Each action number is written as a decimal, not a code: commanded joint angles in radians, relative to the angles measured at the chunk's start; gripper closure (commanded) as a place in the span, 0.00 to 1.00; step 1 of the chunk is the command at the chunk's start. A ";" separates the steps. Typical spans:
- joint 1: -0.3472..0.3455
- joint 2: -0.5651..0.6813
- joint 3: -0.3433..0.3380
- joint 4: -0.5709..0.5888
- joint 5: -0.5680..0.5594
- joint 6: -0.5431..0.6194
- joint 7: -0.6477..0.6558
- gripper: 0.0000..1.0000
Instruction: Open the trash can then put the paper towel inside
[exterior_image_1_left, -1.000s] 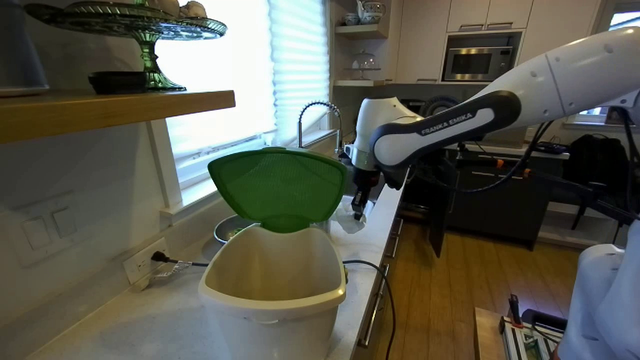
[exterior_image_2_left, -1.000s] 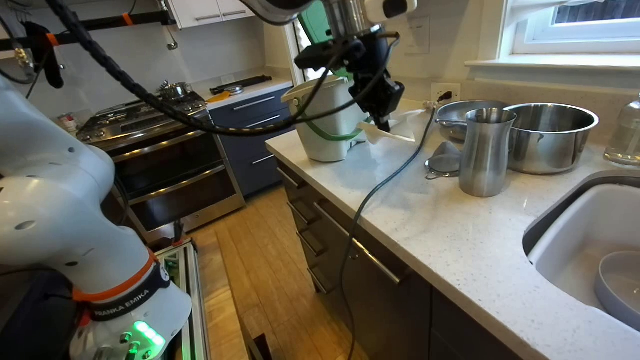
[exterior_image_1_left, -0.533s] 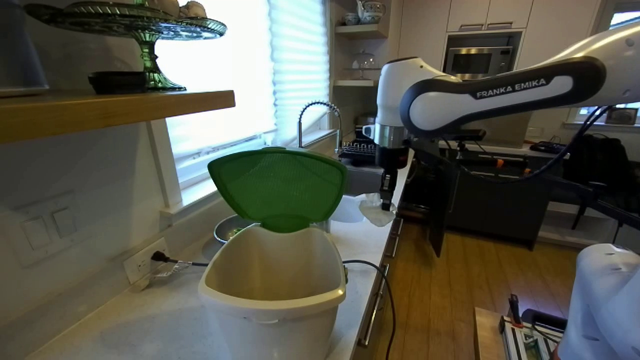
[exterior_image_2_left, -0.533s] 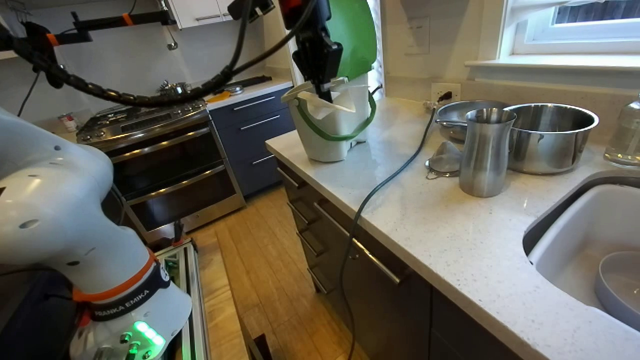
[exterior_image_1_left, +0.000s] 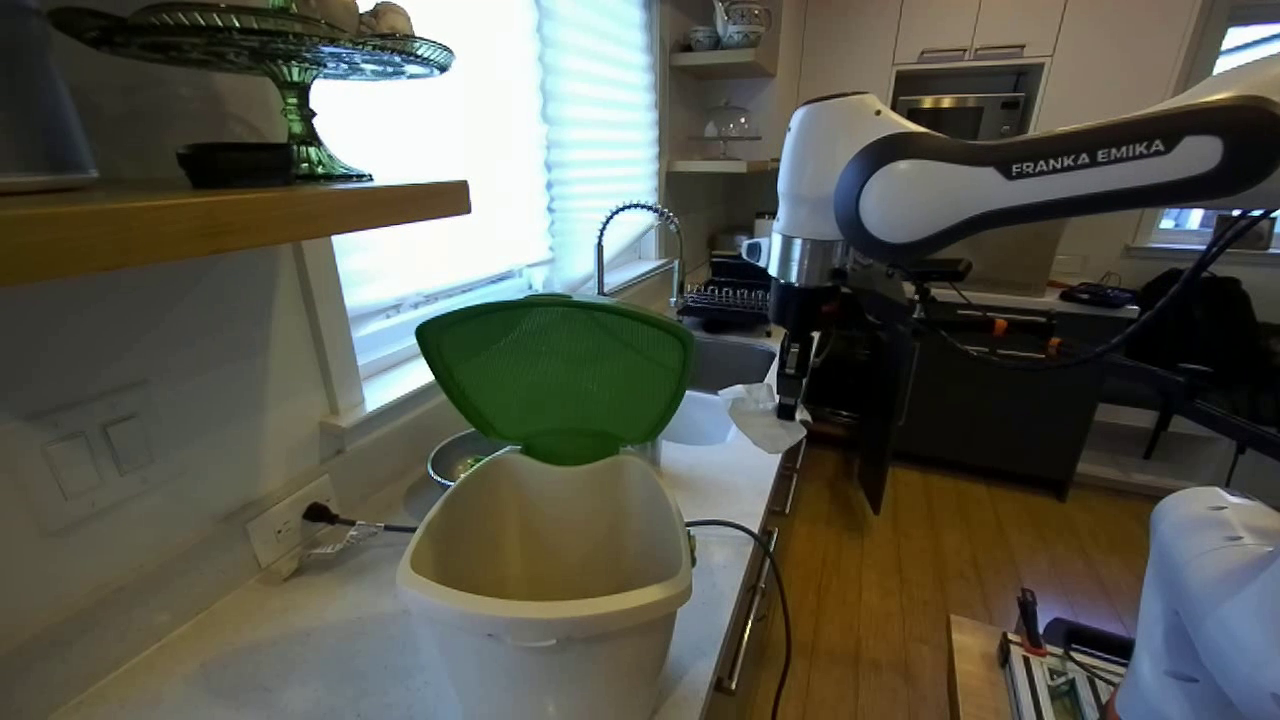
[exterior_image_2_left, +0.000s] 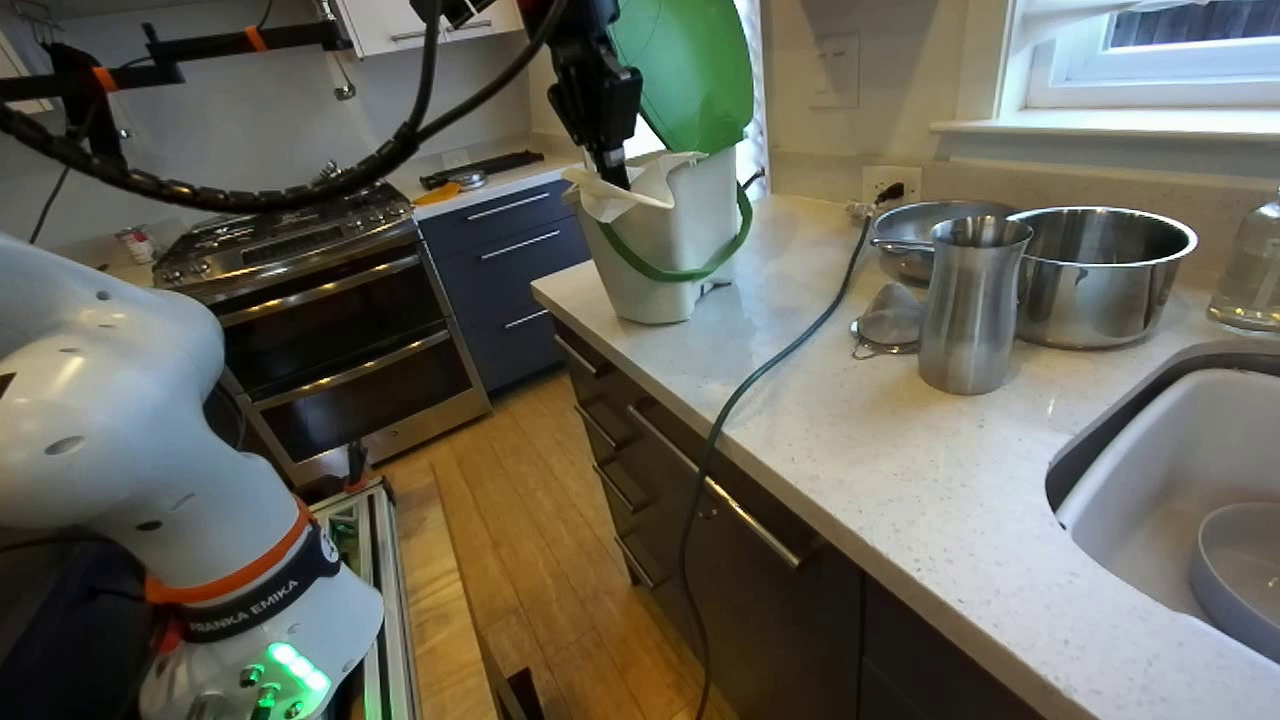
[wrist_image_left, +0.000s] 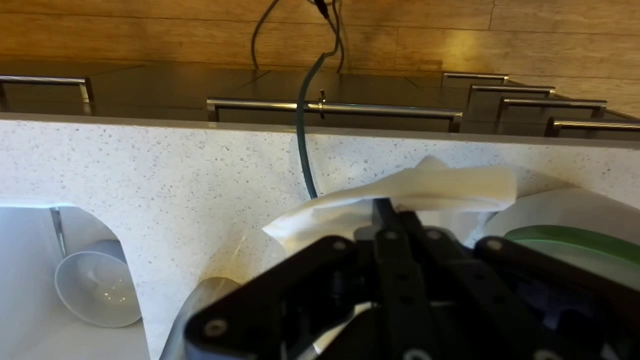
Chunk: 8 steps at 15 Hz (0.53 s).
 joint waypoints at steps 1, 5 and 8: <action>0.012 0.000 -0.009 0.001 -0.004 -0.002 0.004 1.00; 0.064 -0.047 -0.015 0.031 0.158 -0.123 -0.015 1.00; 0.093 -0.074 -0.006 0.065 0.247 -0.224 -0.001 1.00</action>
